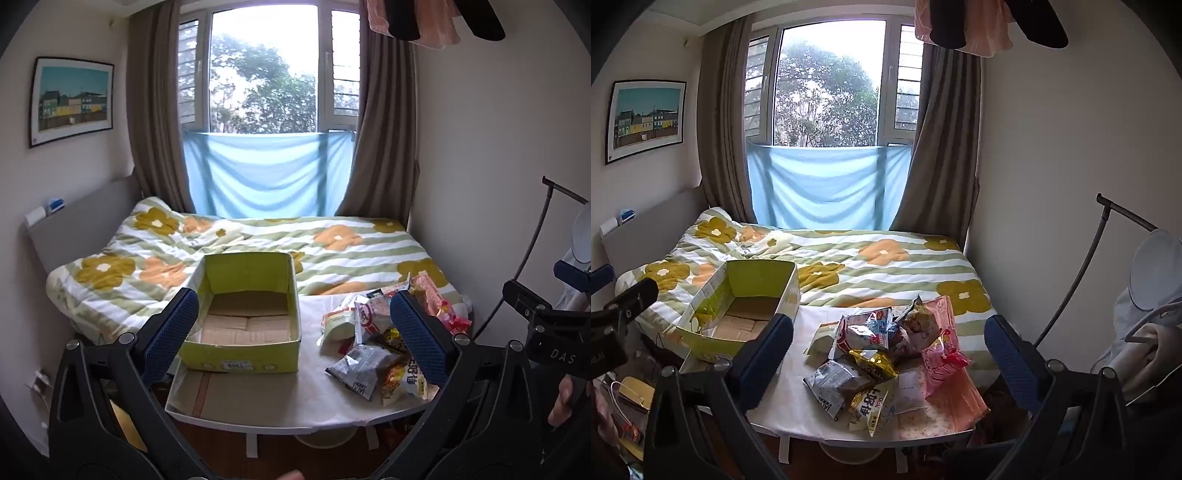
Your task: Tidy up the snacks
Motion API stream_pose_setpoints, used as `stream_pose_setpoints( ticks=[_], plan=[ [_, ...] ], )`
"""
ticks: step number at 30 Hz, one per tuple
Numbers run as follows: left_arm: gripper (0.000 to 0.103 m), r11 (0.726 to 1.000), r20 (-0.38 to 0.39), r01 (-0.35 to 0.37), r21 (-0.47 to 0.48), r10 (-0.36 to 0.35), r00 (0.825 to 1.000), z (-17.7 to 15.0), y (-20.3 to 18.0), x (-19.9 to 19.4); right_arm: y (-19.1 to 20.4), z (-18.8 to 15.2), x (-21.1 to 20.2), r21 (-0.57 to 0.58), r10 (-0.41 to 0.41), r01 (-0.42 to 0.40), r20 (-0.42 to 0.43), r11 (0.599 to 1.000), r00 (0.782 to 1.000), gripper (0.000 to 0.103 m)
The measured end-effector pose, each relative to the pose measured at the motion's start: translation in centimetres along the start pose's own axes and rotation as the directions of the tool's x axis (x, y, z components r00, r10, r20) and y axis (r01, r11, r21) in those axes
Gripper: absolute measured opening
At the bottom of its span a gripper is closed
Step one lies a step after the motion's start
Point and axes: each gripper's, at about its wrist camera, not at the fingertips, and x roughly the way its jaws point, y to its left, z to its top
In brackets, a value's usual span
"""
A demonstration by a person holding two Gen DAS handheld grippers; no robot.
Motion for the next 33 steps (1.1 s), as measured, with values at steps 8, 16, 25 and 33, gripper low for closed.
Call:
stream_pose_setpoints(
  ticks=[8,16,25,33],
  plan=[
    [0.103,0.999,0.008,0.015,-0.046,-0.015,1.000,-0.2,0.2,0.5,0.1,-0.2,0.0,0.002,0.009,-0.009,0.001,1.000,1.000,0.103],
    [0.103,0.999,0.024,0.012,-0.032,-0.011,1.000,-0.2,0.6,0.2,0.5,0.3,0.3,0.009,0.009,-0.009,0.005,1.000,1.000,0.103],
    [0.103,1.000,0.022,0.006,-0.027,-0.006,1.000,0.0,0.9,0.5,0.6,0.6,0.6,0.014,0.015,-0.016,0.003,1.000,1.000,0.103],
    [0.103,1.000,0.020,0.009,-0.029,-0.008,1.000,0.1,0.7,0.9,0.7,0.4,0.6,0.012,0.013,-0.013,0.003,1.000,1.000,0.103]
  ],
)
